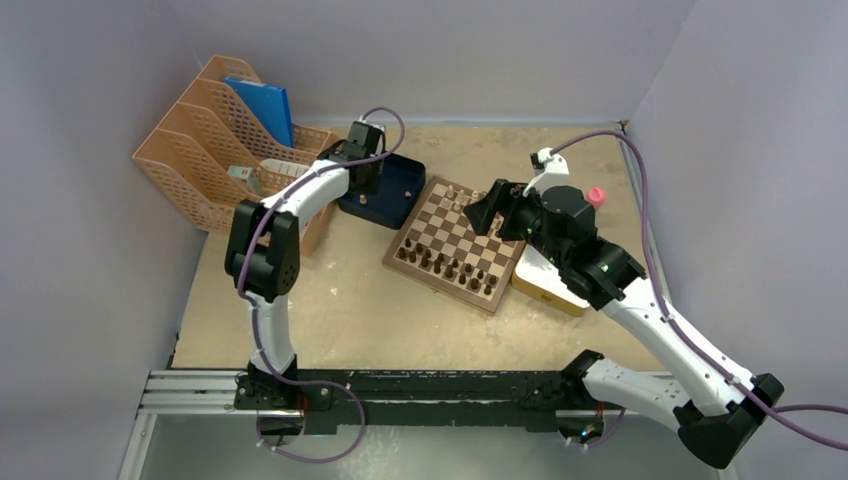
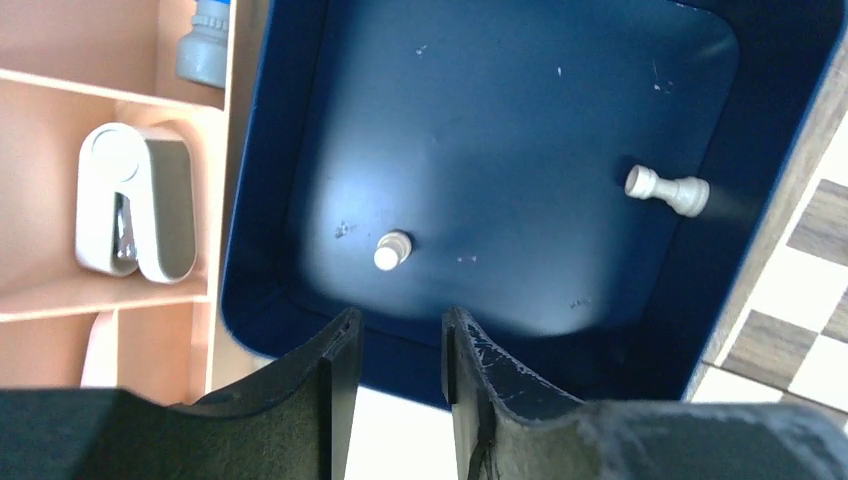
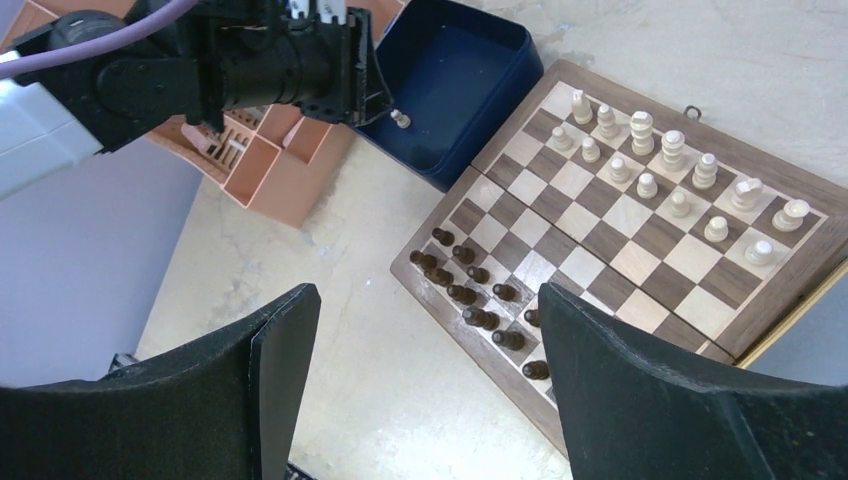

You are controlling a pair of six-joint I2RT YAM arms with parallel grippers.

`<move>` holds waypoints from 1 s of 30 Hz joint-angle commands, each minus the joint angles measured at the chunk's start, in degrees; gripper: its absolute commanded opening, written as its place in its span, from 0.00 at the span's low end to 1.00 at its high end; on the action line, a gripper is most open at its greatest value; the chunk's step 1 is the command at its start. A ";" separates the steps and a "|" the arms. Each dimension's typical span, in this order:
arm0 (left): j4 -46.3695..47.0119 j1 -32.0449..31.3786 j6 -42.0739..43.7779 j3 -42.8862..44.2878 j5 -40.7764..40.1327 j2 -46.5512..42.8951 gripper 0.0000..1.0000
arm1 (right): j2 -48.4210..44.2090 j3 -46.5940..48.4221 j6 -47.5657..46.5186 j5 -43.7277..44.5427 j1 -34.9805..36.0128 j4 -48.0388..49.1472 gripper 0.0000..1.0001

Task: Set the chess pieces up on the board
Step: Pick up the chess piece from the storage box.

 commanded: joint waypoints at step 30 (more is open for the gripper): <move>-0.17 2.87 3.18 6.25 2.17 9.50 0.32 | 1.86 8.10 -5.49 1.97 0.16 -1.51 0.81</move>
